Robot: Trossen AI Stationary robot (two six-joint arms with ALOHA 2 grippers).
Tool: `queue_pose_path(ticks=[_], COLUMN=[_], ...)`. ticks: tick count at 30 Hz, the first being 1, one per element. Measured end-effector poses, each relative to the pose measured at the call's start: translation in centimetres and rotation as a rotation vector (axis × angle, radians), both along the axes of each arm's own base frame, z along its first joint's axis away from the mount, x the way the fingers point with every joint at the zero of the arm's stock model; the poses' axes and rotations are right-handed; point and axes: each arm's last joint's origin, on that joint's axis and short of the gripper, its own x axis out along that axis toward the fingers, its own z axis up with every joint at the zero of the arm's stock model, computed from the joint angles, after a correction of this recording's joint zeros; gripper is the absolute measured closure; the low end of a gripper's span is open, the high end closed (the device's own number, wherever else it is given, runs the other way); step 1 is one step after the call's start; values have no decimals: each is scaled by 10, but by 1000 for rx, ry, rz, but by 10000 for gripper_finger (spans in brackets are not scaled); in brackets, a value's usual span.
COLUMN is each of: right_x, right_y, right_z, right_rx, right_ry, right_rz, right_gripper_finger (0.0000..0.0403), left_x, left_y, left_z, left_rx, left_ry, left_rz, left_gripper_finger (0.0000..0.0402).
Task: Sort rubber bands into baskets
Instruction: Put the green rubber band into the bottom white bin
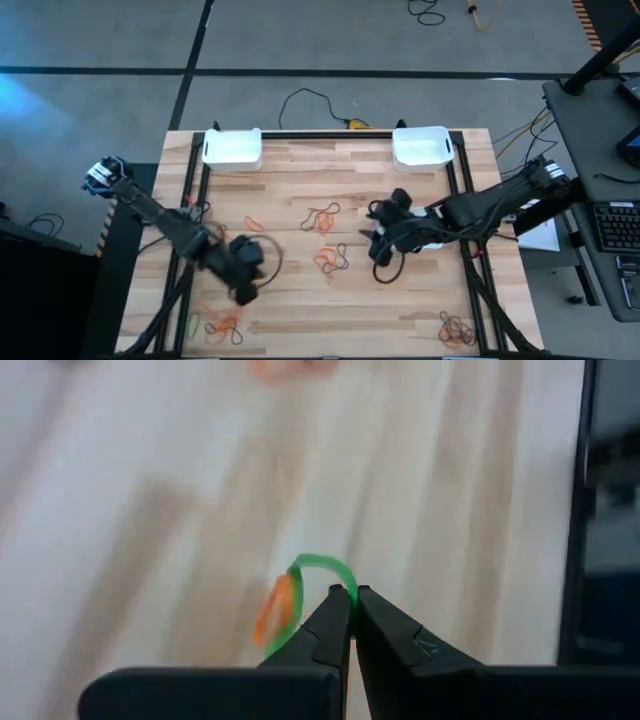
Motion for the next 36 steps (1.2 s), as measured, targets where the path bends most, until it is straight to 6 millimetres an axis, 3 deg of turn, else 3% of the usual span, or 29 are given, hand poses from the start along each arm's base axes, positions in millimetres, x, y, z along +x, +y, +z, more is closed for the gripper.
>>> queue_pose_path(ticks=[5,10,18,25,30,36], right_x=[21,46,99,121,126,130], right_y=[22,50,85,96,99,101], right_z=[-16,-41,-99,-127,-144,-160], right_rx=[-63,-72,-27,-74,-90,-96], right_ry=[-11,-44,-142,-96,-57,-32], right_rz=[123,212,346,375,382,383], right_gripper_finger=[202,202,202,202,202,202], left_x=[27,35,51,57,57,50], left_y=[21,32,26,8,-3,-2], left_z=[-6,-28,-62,-78,-84,-86], left_rx=[-31,-95,-193,-216,-230,-227], left_ry=[-182,-286,-396,-330,-301,-273], left_rz=[45,122,208,186,186,189], left_gripper_finger=[401,402,402,401,398,353])
